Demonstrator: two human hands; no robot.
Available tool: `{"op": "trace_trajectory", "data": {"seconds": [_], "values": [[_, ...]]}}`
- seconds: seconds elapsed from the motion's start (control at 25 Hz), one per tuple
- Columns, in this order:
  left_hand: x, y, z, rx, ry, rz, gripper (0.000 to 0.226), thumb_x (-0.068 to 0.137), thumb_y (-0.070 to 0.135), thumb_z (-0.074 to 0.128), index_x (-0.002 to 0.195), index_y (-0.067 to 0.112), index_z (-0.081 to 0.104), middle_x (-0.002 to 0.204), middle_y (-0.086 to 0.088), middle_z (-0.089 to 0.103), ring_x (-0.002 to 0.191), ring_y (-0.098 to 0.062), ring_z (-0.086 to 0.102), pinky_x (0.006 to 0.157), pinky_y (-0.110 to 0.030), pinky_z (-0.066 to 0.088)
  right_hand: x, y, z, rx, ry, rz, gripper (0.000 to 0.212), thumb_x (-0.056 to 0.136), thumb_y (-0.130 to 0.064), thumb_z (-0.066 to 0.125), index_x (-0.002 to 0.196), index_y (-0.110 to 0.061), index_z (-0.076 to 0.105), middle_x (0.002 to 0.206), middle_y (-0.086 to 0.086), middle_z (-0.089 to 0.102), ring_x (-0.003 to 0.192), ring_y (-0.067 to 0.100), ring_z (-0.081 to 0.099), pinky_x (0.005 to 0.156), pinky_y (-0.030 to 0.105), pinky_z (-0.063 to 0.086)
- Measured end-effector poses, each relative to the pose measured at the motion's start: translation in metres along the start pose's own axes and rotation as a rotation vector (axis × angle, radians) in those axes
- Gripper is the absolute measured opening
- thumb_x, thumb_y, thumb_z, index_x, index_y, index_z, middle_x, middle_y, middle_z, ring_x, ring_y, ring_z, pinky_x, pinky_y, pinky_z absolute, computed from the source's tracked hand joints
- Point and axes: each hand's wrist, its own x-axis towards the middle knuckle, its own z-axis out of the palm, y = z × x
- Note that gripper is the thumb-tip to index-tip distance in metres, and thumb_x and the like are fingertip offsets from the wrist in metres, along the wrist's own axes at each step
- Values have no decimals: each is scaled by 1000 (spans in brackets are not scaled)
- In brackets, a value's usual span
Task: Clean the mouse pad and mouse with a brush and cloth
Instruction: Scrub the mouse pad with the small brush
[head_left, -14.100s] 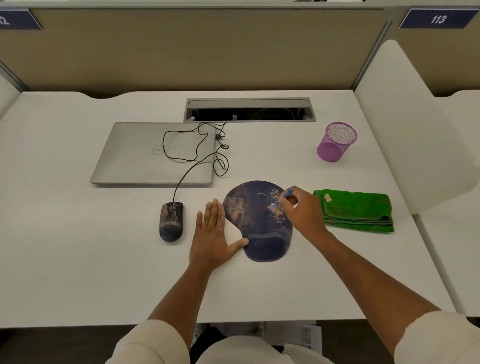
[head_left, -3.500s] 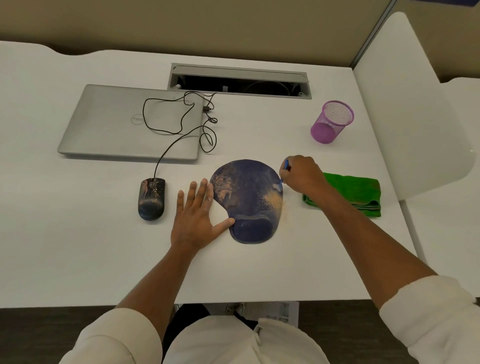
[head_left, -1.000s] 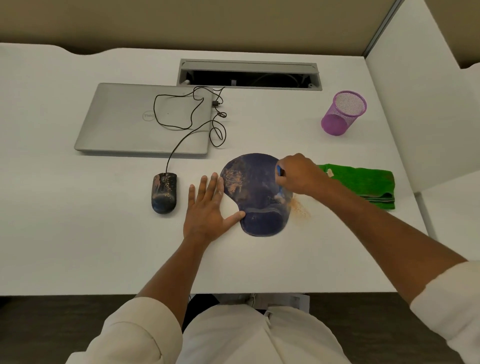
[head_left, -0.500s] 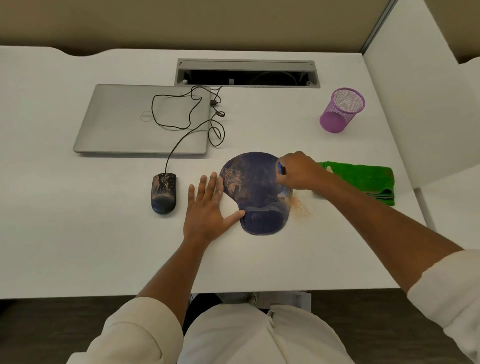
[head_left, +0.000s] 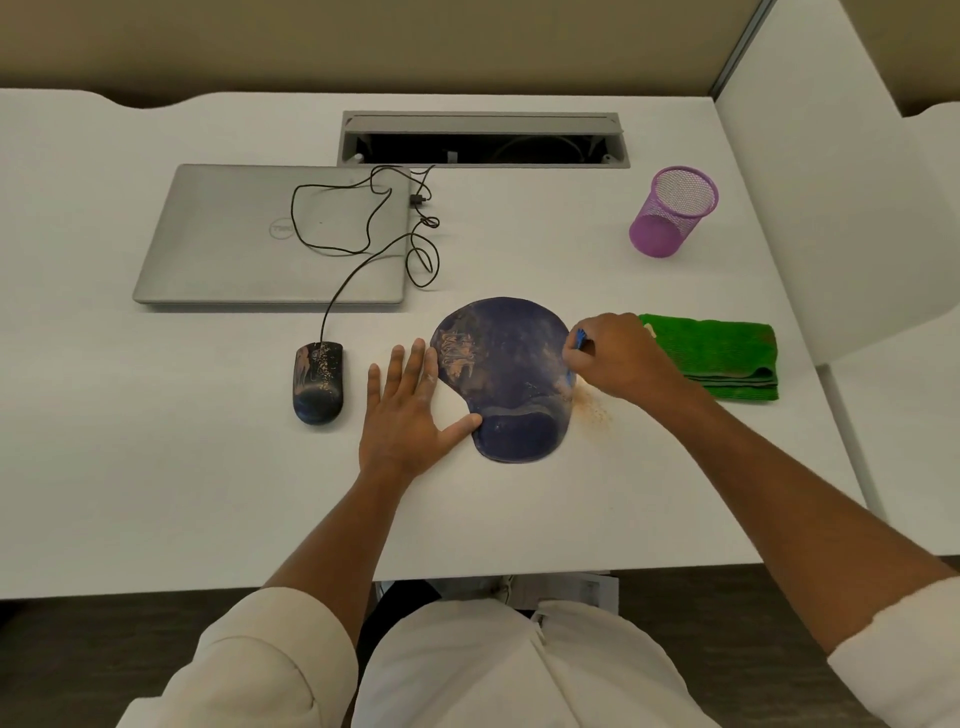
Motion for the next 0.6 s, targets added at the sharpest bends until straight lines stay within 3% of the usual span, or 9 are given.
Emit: {"op": "trace_trajectory", "data": {"seconds": [0.12,0.2,0.32,0.4,0.52,0.6], "values": [[0,0,-1,-4,3,1,111,82,93,18,163,22,-2,172,0,-9,157,-21,-15,127,-50,-4,-13,-16,17,293,76,14,11,86,-19,64,83,-17,75,73,-7,67,63,4,57,57,12,39],[0,0,-1,-2,1,3,111,82,93,18,164,21,-2,172,0,-9,157,-21,-15,127,-50,-3,-21,-17,36,269,59,16,16,87,-20,62,82,-12,75,76,-4,70,68,12,62,61,20,47],[0,0,0,-2,-1,-3,111,82,94,18,164,21,-2,172,1,-8,157,-21,-15,127,-51,-2,-29,6,38,114,219,120,22,89,-22,56,81,-8,71,72,9,69,67,26,63,62,40,53],[0,0,0,-5,5,-5,111,83,93,20,164,21,-1,172,1,-8,157,-21,-14,127,-51,-2,-36,17,29,192,297,184,21,91,-21,58,86,-9,74,75,7,70,67,22,62,61,33,51],[-1,-1,1,1,-8,-3,110,84,93,22,163,21,-4,171,1,-10,156,-20,-16,127,-51,-3,-38,-2,33,380,275,161,17,92,-20,61,87,-10,75,74,4,70,66,16,60,58,20,44],[-1,-1,0,-3,-4,1,110,84,92,23,163,21,-4,171,0,-9,157,-21,-16,127,-51,-3,-32,-17,49,387,218,149,23,92,-25,60,84,-8,73,73,4,69,66,18,62,61,25,48]]}}
